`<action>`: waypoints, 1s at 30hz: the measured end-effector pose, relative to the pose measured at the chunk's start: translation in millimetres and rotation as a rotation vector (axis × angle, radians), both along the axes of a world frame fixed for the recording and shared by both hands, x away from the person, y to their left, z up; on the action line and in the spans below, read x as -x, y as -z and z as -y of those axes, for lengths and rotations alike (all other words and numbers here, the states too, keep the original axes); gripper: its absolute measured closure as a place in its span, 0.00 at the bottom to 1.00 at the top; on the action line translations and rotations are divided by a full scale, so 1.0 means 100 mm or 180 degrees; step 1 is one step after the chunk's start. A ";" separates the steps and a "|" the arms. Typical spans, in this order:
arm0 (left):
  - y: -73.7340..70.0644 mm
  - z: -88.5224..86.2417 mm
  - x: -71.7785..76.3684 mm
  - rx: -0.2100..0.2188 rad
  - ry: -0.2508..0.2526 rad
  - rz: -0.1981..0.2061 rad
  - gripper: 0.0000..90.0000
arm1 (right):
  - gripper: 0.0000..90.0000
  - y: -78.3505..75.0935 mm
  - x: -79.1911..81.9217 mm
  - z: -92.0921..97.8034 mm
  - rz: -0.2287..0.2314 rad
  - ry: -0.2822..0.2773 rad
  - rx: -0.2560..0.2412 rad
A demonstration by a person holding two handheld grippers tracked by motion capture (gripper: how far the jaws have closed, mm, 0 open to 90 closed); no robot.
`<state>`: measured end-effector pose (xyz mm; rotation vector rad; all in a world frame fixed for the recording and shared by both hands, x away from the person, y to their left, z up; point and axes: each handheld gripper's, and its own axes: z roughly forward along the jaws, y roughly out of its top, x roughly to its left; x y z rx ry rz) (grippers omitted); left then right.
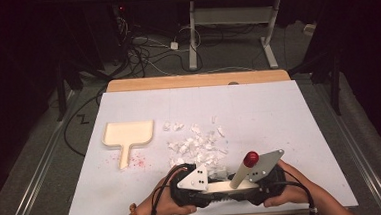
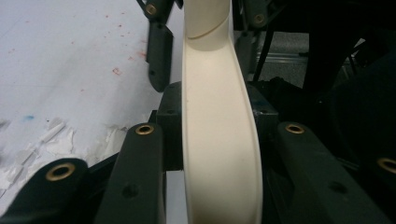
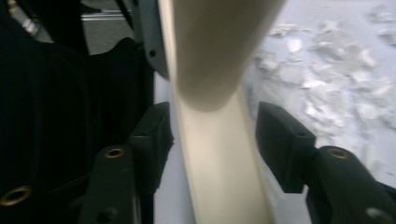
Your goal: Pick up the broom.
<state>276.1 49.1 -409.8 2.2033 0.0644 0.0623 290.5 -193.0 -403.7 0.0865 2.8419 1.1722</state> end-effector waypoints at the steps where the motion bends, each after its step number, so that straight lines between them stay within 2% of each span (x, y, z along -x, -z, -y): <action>1: 0.00 0.00 0.00 -0.0002 -0.0005 0.0009 0.72 | 0.65 0.01 0.00 0.00 0.0016 -0.0016 -0.0001; 4: 0.00 -0.04 -0.03 0.0092 0.0036 -0.0045 0.71 | 0.72 0.01 0.00 -0.01 -0.0045 -0.0113 -0.0078; 7: -0.01 -0.07 -0.05 0.0184 -0.0009 -0.0024 0.66 | 0.75 0.01 0.02 -0.03 -0.0058 -0.0075 -0.0119; 9: -0.03 -0.10 -0.06 0.0208 -0.0135 0.0028 0.57 | 0.75 0.01 0.02 -0.04 -0.0032 -0.0045 -0.0127; 10: -0.04 -0.12 -0.06 0.0193 -0.0194 0.0062 0.53 | 0.75 0.02 0.01 -0.05 0.0044 -0.0058 -0.0120; 11: -0.05 -0.14 -0.06 0.0178 -0.0243 0.0104 0.48 | 0.75 0.02 0.01 -0.05 0.0064 0.0001 -0.0100; 13: -0.07 -0.20 -0.05 0.0220 -0.0443 0.0198 0.38 | 0.76 0.01 0.02 -0.04 0.0051 0.0135 -0.0075; 16: -0.11 -0.28 -0.01 0.0147 -0.0723 0.0493 0.27 | 0.76 -0.01 0.01 -0.02 0.0141 0.0242 -0.0096; 18: -0.11 -0.35 0.02 0.0097 -0.0887 0.0676 0.24 | 0.75 -0.03 0.00 0.01 0.0189 0.0320 -0.0114; 21: -0.04 -0.49 0.02 -0.0008 -0.1119 0.0837 0.22 | 0.76 -0.06 -0.02 0.05 0.0256 0.0457 -0.0213; 22: 0.00 -0.55 0.02 -0.0052 -0.1208 0.0868 0.22 | 0.76 -0.07 -0.02 0.07 0.0256 0.0568 -0.0230; 25: 0.10 -0.76 0.00 -0.0146 -0.1446 0.0892 0.21 | 0.76 -0.12 -0.04 0.11 0.0328 0.0742 -0.0262; 27: 0.14 -0.92 0.02 -0.0113 -0.1686 0.0931 0.21 | 0.76 -0.15 -0.06 0.15 0.0357 0.0824 -0.0282; 28: 0.14 -0.92 0.02 -0.0113 -0.1686 0.0931 0.21 | 0.76 -0.15 -0.06 0.15 0.0357 0.0824 -0.0282; 29: 0.17 -1.08 0.04 -0.0072 -0.1871 0.0926 0.21 | 0.76 -0.18 -0.07 0.19 0.0391 0.0968 -0.0318; 30: 0.19 -1.12 0.06 -0.0067 -0.1949 0.0948 0.21 | 0.76 -0.19 -0.09 0.21 0.0421 0.1009 -0.0312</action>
